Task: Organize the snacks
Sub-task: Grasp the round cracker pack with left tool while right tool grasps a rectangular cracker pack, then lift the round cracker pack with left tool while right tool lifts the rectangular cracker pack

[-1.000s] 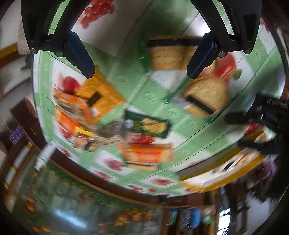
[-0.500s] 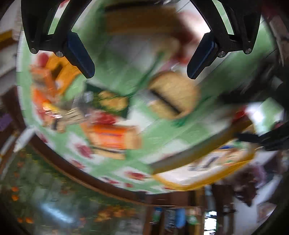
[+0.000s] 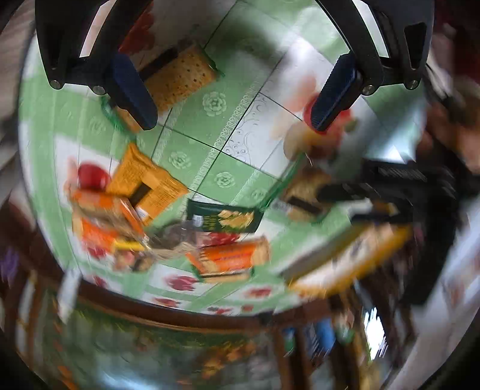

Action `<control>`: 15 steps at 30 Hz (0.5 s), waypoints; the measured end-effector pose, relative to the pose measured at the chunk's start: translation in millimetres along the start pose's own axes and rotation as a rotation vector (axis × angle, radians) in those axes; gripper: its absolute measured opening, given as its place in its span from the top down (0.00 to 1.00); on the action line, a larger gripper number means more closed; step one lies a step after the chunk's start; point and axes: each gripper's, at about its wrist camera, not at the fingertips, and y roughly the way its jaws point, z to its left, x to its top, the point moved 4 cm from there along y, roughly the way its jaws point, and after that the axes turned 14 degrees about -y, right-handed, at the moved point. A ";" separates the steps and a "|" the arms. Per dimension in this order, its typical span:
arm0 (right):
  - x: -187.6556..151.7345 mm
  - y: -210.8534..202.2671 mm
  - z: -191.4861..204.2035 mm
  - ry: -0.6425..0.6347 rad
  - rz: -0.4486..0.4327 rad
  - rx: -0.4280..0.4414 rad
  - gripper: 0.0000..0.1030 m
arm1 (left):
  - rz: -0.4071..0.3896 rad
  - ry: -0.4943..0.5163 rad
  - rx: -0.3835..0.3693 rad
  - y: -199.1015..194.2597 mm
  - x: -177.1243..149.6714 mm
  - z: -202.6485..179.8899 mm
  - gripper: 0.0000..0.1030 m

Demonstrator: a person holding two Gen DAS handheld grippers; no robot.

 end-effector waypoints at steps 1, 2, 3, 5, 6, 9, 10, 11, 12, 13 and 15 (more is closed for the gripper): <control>-3.8 -2.9 -6.6 0.027 -0.009 -0.012 0.00 | -0.004 -0.008 0.008 1.9 0.4 -1.7 0.14; -8.2 -5.4 -14.1 0.050 -0.016 -0.025 0.00 | -0.007 -0.015 0.016 3.4 0.3 -3.4 0.14; -11.4 -6.5 -19.9 0.069 -0.020 -0.031 0.00 | -0.013 -0.021 0.027 4.1 0.5 -4.6 0.14; -17.6 -8.9 -28.8 0.102 -0.032 -0.039 0.00 | -0.034 -0.021 0.050 3.1 0.4 -6.6 0.14; -21.1 -11.3 -31.4 0.114 -0.038 -0.039 0.00 | -0.053 -0.024 0.070 1.5 0.6 -7.6 0.14; -27.9 -12.7 -40.7 0.142 -0.042 -0.038 0.00 | -0.089 -0.021 0.099 -0.7 0.4 -11.0 0.14; -30.1 -14.0 -41.8 0.146 -0.042 -0.037 0.00 | -0.099 -0.016 0.108 -1.1 0.2 -12.0 0.14; -31.6 -13.6 -43.4 0.150 -0.042 -0.035 0.00 | -0.109 -0.008 0.119 -1.8 -0.4 -13.1 0.14; -33.2 -13.7 -43.1 0.153 -0.042 -0.034 0.00 | -0.115 -0.002 0.127 -2.0 -0.6 -13.8 0.14; -34.7 -12.4 -43.5 0.155 -0.039 -0.032 0.00 | -0.119 0.000 0.129 -2.2 -0.8 -13.9 0.14; -37.0 -8.9 -45.2 0.158 -0.030 -0.035 0.00 | -0.133 -0.002 0.143 -2.5 -0.4 -13.4 0.14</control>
